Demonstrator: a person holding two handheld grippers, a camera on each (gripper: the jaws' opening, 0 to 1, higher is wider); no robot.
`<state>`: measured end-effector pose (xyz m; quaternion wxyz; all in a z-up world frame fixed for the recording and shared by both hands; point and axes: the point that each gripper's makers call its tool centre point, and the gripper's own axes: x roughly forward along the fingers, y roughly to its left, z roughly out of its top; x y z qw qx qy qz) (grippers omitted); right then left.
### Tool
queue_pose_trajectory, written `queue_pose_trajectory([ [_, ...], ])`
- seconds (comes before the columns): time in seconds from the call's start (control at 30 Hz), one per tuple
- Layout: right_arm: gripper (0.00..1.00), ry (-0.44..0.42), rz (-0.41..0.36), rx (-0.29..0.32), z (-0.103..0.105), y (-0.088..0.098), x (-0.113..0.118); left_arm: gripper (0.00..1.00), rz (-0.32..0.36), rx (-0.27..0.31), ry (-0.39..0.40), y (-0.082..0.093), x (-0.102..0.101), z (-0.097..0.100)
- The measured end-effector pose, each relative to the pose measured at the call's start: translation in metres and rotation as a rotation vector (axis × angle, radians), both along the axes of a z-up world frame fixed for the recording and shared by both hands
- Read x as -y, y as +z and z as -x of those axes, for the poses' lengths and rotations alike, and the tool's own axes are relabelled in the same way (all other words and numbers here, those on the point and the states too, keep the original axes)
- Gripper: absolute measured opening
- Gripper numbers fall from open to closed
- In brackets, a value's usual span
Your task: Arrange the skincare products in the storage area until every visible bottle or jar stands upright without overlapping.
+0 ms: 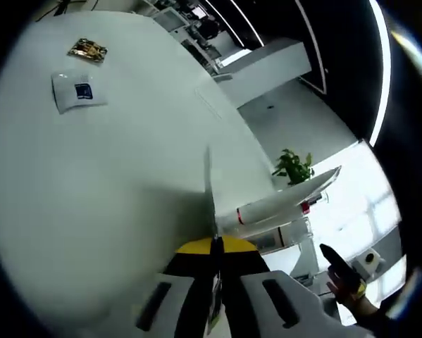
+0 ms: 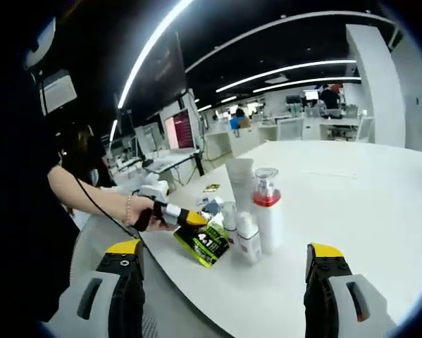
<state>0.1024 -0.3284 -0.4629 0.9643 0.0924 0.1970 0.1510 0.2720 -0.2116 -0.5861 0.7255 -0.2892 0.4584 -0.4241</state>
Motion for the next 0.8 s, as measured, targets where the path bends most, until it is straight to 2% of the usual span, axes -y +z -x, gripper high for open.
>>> queue_pose_trajectory([
  [0.13,0.98,0.000,-0.002,-0.007,0.000,-0.002,0.001,0.00,-0.065,-0.011,0.007,-0.012,-0.005,0.000],
  [0.33,0.98,-0.004,-0.012,-0.009,0.000,-0.003,0.003,0.02,-0.115,0.028,-0.003,-0.014,-0.006,-0.002],
  [0.67,0.98,0.009,-0.014,-0.025,0.001,-0.005,-0.001,0.08,-0.255,0.146,-0.076,-0.022,-0.010,-0.007],
  [0.8,0.99,0.012,-0.014,-0.027,0.001,-0.005,-0.002,0.10,-0.301,0.181,-0.105,-0.022,-0.009,0.000],
])
